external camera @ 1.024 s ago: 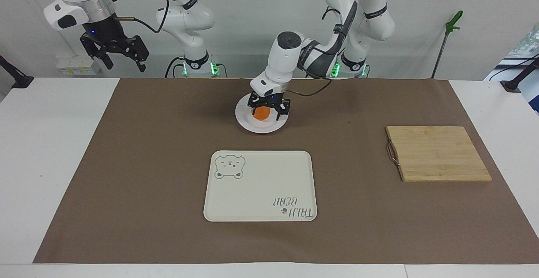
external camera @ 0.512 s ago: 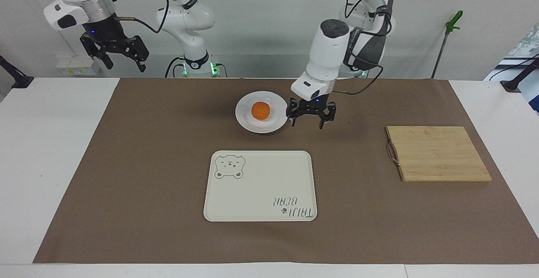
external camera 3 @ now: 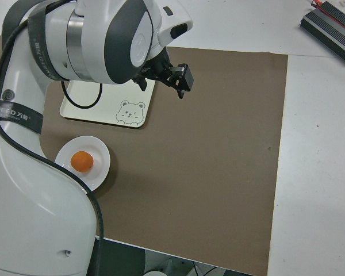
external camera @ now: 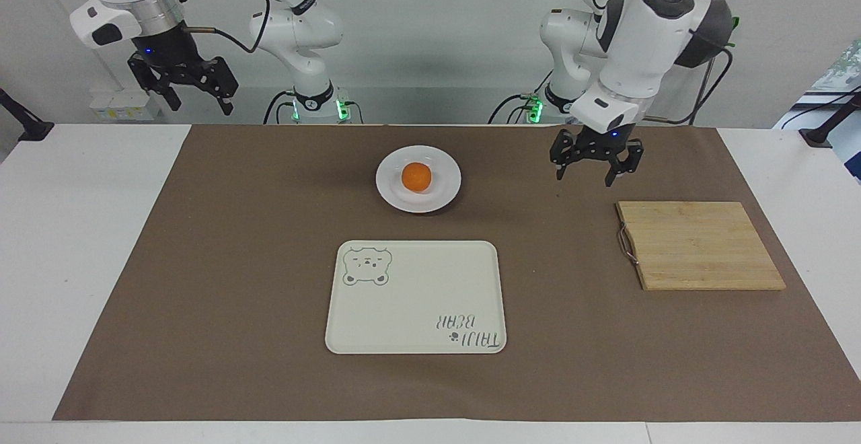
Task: Place orange and plate with both arms
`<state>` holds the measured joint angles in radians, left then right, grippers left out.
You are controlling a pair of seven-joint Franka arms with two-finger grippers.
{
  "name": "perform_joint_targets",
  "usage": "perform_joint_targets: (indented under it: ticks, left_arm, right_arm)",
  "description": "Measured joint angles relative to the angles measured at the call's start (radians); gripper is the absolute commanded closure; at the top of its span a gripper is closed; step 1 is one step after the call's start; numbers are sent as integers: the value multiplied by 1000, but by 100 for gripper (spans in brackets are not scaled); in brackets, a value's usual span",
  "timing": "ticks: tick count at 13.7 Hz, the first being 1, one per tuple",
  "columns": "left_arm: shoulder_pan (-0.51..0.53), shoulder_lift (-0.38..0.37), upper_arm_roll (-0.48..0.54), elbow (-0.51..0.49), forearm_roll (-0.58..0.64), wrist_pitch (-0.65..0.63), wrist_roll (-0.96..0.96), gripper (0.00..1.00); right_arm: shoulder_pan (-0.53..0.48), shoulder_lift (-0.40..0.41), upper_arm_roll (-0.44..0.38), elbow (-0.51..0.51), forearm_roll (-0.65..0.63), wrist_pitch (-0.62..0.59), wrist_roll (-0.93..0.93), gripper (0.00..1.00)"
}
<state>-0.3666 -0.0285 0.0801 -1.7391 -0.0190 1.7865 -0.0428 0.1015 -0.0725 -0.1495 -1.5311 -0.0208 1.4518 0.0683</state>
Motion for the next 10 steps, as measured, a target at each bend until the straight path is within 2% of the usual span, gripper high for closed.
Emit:
perform_joint_targets:
  ticks: [5,8,10]
  left_arm:
    - [136,-11,4,204,1,-319,177,0]
    - [186,-9,5,288,1,-421,238,0]
    - [212,-7,5,304,1,-431,242,0]
  right_arm:
    - [0,0,0,0,0,0,0,0]
    - [0,0,0,0,0,0,0,0]
    - [0,0,0,0,0,0,0,0]
